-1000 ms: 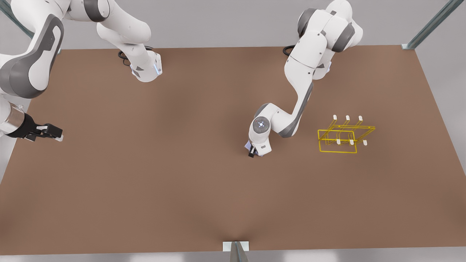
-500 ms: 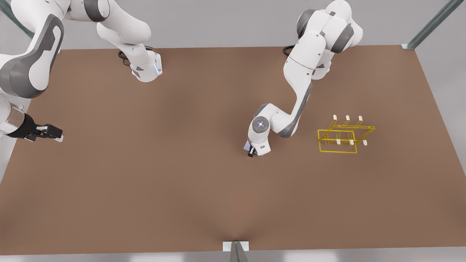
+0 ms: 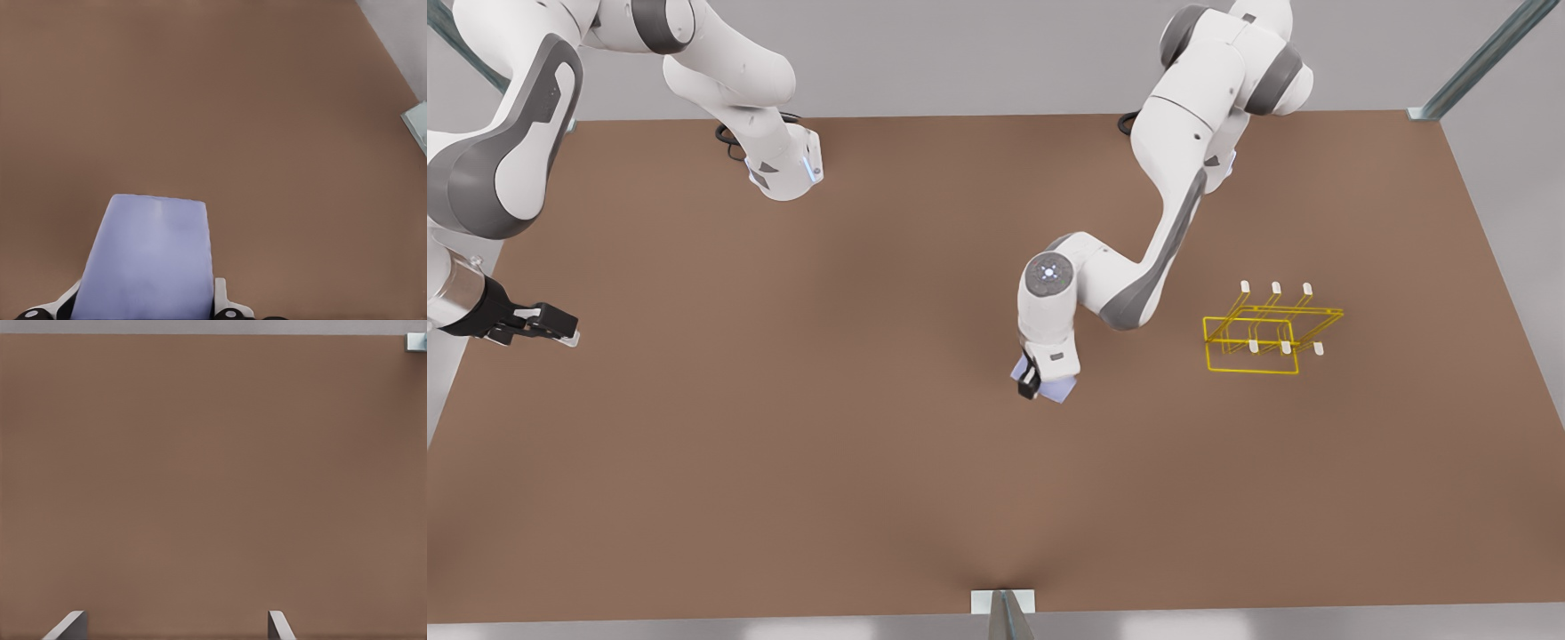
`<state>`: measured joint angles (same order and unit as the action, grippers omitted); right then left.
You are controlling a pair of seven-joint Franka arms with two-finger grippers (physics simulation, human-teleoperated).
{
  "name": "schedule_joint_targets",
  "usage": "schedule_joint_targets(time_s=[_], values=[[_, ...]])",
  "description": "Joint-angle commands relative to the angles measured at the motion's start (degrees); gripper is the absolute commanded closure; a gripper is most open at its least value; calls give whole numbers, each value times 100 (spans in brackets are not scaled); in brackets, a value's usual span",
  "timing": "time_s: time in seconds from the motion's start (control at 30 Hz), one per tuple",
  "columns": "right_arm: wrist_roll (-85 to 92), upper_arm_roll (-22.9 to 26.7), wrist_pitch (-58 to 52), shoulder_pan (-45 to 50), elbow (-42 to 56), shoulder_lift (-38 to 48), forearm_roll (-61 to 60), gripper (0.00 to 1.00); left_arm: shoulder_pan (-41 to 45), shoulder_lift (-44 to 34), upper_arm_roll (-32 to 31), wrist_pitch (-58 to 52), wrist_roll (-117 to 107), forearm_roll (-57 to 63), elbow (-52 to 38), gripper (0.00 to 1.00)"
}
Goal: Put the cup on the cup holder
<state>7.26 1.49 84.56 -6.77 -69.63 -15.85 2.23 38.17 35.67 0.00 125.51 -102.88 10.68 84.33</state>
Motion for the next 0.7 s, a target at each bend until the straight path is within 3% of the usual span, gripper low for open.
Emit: schedule_joint_targets(time_s=[0.0, 0.13, 0.4, 0.53, 0.67], values=[[-22, 1, -1, 0, 2, 3, -4, 0, -2, -7, 8, -571, 14, 523, -118, 19], [-22, 1, 87, -9, 2, 3, -4, 0, 7, -7, 421, -852, -109, 1902, -242, 19], [-22, 1, 122, -9, 2, 3, -4, 0, 77, 160, 501, -4007, -1445, 5585, -461, 19], [-22, 1, 140, -9, 2, 3, -4, 0, 68, 186, 597, -5089, -2297, 6051, -101, 19], [-22, -8, 131, -9, 2, 3, -12, 0, 59, 134, 632, -5353, -2965, 5911, 320, 20]])
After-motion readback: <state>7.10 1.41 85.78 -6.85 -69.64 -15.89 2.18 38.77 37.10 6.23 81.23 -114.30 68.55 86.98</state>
